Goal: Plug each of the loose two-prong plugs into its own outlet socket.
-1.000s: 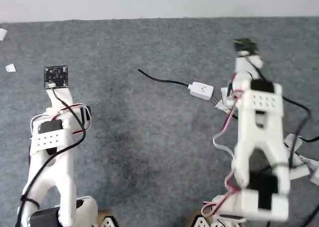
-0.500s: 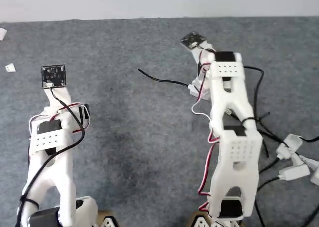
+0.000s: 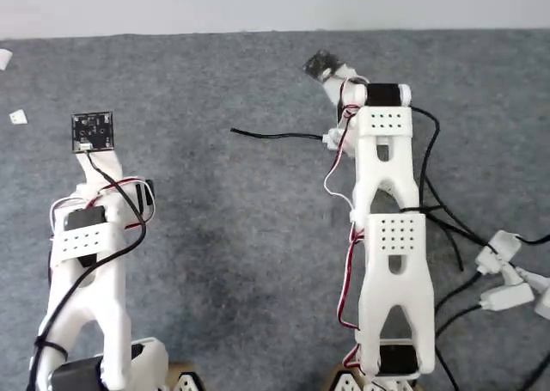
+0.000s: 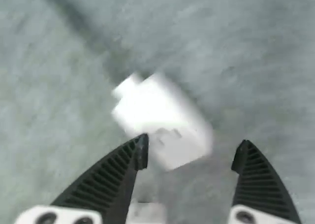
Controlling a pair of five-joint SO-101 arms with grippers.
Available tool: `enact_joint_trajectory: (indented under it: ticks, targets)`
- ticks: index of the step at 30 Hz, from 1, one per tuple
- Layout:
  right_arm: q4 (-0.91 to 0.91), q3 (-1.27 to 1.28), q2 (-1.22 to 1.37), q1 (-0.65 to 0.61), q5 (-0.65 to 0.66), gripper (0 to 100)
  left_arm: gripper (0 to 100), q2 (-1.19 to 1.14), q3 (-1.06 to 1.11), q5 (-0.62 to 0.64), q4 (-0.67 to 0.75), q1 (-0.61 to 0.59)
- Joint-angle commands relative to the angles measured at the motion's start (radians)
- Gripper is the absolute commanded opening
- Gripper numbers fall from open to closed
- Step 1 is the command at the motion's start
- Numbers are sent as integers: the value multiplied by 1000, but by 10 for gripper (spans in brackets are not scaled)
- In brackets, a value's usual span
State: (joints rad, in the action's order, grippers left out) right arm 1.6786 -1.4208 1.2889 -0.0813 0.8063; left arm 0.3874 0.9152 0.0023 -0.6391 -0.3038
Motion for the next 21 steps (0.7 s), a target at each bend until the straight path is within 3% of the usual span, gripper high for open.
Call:
enact_joint_trajectory:
  ticks: [1, 6, 12, 18, 21]
  targets:
    - [122, -51, 33, -28, 52, 280, 195, 20, -13, -11, 29, -8]
    - [119, 5, 8, -18, 110, 280, 195, 20, -13, -11, 29, -8]
    - [110, -86, -15, 2, 66, 268, 195, 18, -10, -11, 44, -8]
    - [113, -219, -12, -4, 66, 2, 195, 18, 2, -11, 64, -8]
    - [117, -235, -22, -5, 66, 25, 195, 18, 2, -11, 64, -8]
